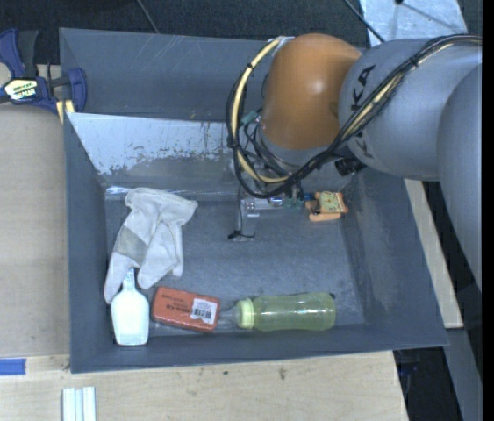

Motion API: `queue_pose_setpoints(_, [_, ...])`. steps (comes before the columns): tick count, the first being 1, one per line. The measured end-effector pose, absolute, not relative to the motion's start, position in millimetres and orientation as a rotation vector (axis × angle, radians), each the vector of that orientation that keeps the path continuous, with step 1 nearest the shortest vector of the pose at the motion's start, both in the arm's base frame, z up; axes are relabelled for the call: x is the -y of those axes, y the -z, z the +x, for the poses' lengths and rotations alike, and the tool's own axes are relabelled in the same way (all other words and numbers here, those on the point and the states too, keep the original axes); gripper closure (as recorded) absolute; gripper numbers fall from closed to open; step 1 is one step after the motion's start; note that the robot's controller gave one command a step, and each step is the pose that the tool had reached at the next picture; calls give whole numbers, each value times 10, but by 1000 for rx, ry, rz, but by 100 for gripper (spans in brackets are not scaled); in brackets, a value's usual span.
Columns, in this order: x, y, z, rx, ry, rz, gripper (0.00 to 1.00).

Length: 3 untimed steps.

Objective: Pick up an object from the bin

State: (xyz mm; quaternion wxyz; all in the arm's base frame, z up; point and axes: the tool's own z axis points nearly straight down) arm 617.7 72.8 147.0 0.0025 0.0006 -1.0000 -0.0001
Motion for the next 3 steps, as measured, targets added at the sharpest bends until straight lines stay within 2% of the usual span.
queue_pose_setpoints(1, [-726,-1522,6194,3145,1,0,0])
queue_pose_setpoints(2, [-895,-1276,6212,3142,-3,258,0])
queue_pose_setpoints(3, [-1297,-1016,6044,3095,0,535,0])
